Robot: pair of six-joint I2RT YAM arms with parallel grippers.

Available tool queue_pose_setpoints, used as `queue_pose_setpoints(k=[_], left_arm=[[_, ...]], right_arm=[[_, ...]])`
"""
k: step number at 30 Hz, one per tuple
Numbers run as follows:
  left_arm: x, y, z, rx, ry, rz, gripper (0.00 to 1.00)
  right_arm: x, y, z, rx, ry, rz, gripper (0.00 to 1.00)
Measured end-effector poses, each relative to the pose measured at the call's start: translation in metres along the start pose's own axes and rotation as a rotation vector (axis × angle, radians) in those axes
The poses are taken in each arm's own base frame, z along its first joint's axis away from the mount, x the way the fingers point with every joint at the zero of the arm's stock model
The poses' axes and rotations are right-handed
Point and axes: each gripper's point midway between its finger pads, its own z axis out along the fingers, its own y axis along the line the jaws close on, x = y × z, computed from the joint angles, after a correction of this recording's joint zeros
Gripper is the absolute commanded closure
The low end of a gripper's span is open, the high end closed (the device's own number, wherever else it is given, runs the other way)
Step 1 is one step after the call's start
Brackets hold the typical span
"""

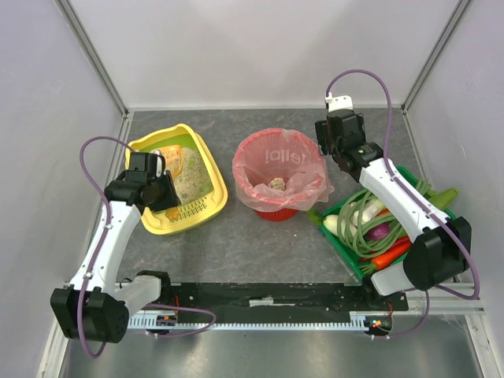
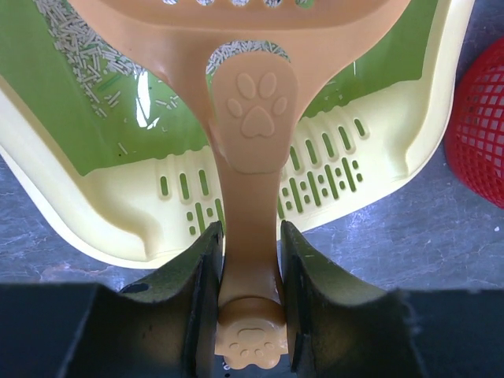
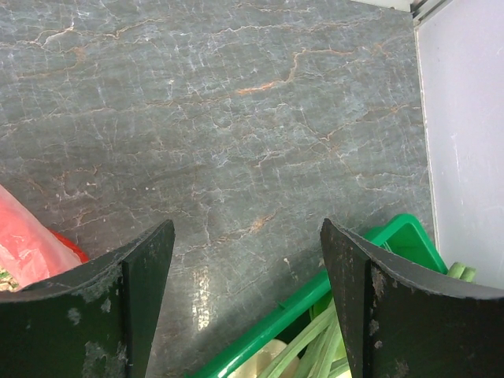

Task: Clean the litter box

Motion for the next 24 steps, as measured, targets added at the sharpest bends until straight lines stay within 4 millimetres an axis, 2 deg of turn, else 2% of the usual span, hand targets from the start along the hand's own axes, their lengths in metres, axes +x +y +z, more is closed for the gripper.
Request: queue_pose_setpoints(k=[17,24], left_arm=[[0.005,-0.022,-0.012,0.145,-0.014,0.015,0.98],[0.023,-0.011,-0.019,0.093,0.067,0.041,0.98]], right_arm=[[0.006,-0.002,0.001,0.017,0.003,-0.003,0.17],[0.005,-0.003,0.002,0.019,-0.005,0.001,0.17]])
